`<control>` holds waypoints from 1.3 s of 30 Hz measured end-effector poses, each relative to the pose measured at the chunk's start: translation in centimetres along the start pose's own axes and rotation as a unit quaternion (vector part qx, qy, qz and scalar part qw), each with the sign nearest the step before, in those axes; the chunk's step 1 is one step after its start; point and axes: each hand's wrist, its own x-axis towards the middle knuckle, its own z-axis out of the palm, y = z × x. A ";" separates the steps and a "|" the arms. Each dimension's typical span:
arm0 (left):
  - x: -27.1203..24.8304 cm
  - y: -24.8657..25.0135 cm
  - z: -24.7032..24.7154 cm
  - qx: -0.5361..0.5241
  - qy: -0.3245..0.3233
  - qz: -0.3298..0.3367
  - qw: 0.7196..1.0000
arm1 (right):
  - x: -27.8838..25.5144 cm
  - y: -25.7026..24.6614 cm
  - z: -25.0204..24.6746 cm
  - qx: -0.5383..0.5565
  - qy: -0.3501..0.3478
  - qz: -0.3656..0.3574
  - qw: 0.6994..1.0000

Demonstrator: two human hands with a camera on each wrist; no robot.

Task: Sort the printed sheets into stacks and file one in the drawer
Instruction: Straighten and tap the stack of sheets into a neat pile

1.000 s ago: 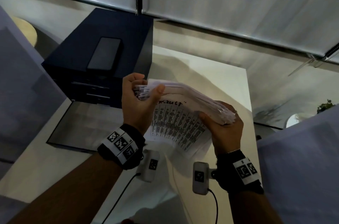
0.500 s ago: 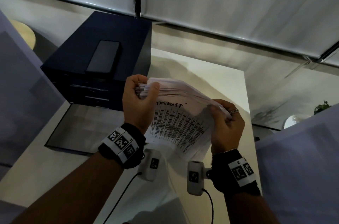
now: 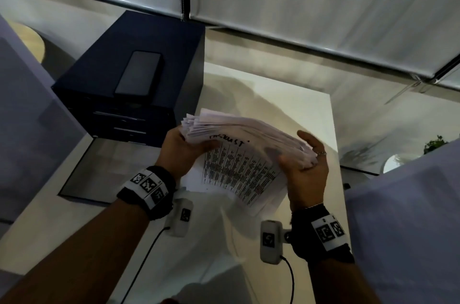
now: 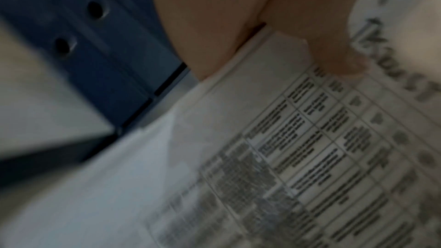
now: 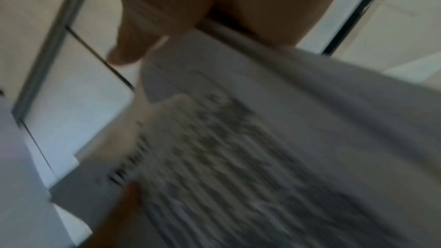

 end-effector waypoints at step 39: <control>-0.7 -16.0 -0.2 0.187 0.116 -0.392 0.893 | -5.7 15.3 -6.1 -0.467 -0.165 0.364 0.789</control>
